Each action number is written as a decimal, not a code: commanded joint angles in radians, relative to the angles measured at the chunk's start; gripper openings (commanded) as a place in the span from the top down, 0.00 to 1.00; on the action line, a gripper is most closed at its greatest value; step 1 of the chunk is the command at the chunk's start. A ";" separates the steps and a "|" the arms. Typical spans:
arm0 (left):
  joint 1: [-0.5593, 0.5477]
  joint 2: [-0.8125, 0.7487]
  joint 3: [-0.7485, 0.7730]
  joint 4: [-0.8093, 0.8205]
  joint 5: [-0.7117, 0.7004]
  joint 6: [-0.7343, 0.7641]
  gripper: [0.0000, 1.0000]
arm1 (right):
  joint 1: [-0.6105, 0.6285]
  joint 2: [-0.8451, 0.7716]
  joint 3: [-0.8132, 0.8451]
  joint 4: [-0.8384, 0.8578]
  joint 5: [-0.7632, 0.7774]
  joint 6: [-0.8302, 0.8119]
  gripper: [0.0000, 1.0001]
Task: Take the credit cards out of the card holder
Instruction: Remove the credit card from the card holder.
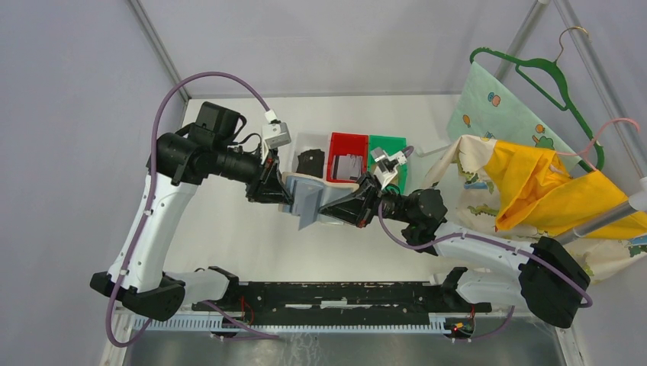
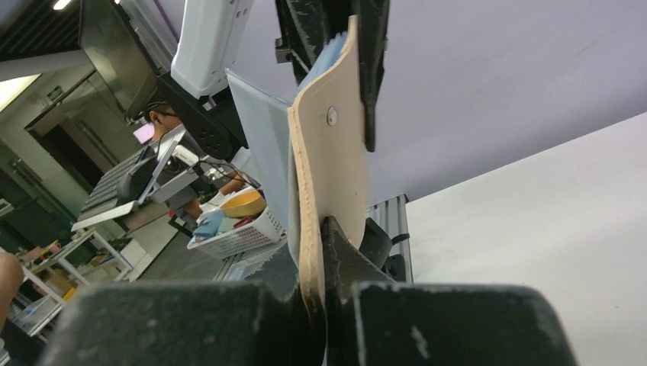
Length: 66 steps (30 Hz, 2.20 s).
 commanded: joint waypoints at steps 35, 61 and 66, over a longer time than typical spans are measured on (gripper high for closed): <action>-0.008 -0.005 -0.008 -0.049 0.255 0.077 0.56 | 0.046 0.147 0.140 0.285 -0.015 0.145 0.89; -0.008 0.093 0.091 -0.054 -0.243 0.120 0.95 | -0.031 -0.026 0.214 -0.582 0.233 -0.537 0.02; -0.009 0.061 0.051 -0.054 -0.105 0.188 0.94 | -0.033 0.006 0.317 -0.666 0.081 -0.655 0.02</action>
